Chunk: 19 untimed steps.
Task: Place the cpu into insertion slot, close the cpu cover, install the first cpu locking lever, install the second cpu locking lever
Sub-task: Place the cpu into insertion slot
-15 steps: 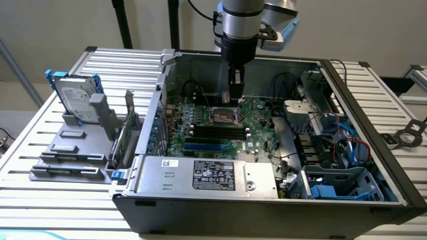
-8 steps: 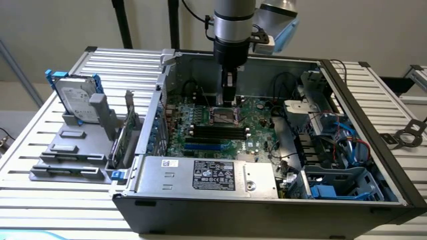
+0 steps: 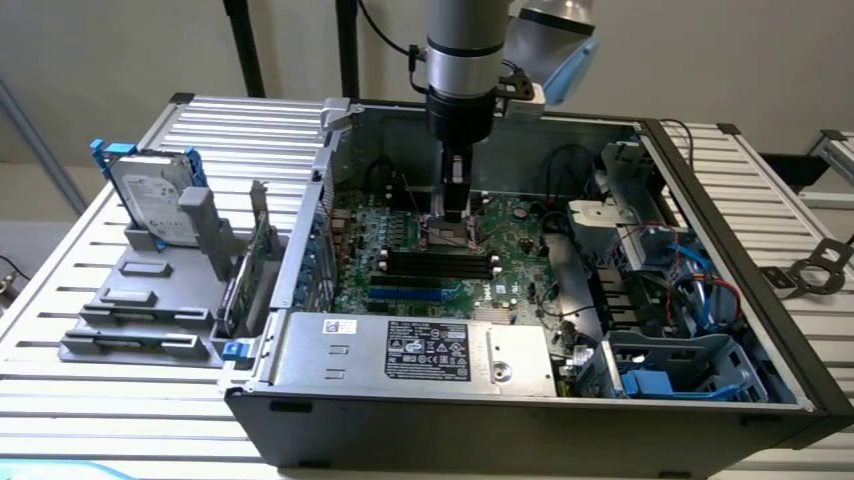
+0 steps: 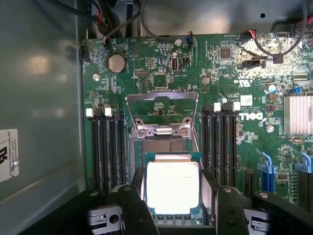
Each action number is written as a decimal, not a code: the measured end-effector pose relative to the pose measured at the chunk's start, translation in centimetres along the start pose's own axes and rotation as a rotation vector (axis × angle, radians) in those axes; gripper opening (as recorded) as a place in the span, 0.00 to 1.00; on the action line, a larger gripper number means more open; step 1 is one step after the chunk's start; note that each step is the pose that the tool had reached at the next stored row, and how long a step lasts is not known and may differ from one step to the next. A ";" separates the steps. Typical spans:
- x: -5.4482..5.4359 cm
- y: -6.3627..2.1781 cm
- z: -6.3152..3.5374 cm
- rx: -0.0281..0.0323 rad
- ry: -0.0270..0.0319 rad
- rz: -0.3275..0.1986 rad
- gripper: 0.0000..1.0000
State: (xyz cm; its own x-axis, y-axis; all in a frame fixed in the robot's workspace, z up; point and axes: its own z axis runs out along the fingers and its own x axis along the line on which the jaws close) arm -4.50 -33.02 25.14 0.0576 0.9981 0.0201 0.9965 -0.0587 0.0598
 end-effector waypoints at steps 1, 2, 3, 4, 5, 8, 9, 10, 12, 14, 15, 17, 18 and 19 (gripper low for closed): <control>0.0 -0.01 0.18 0.0000 0.0003 0.000 0.54; 0.0 -0.02 0.36 0.0001 0.0007 0.000 0.54; 0.0 -0.03 0.54 0.0000 0.0012 0.000 0.54; 0.0 -0.04 0.72 0.0001 0.0016 0.000 0.54; 0.0 -0.05 0.90 0.0001 0.0020 0.000 0.54; 0.0 -0.09 1.46 0.0001 0.0033 0.000 0.54; 0.0 -0.10 1.64 0.0001 0.0036 0.000 0.54; 0.0 -0.11 1.82 0.0002 0.0038 0.000 0.54; 0.0 -0.13 2.18 0.0003 0.0048 0.000 0.54; -0.1 -0.15 2.54 0.0004 0.0068 0.000 0.54; -0.1 -0.16 2.72 0.0005 0.0080 0.000 0.54; -0.1 -0.18 3.04 0.0007 0.0115 0.001 0.54; -0.1 -0.19 3.16 0.0007 0.0135 0.001 0.54; -0.1 -0.19 3.26 0.0008 0.0154 0.001 0.54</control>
State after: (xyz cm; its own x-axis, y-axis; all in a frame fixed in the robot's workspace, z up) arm -4.50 -33.02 21.88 0.0575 0.9977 0.0356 0.9965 -0.0595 0.0589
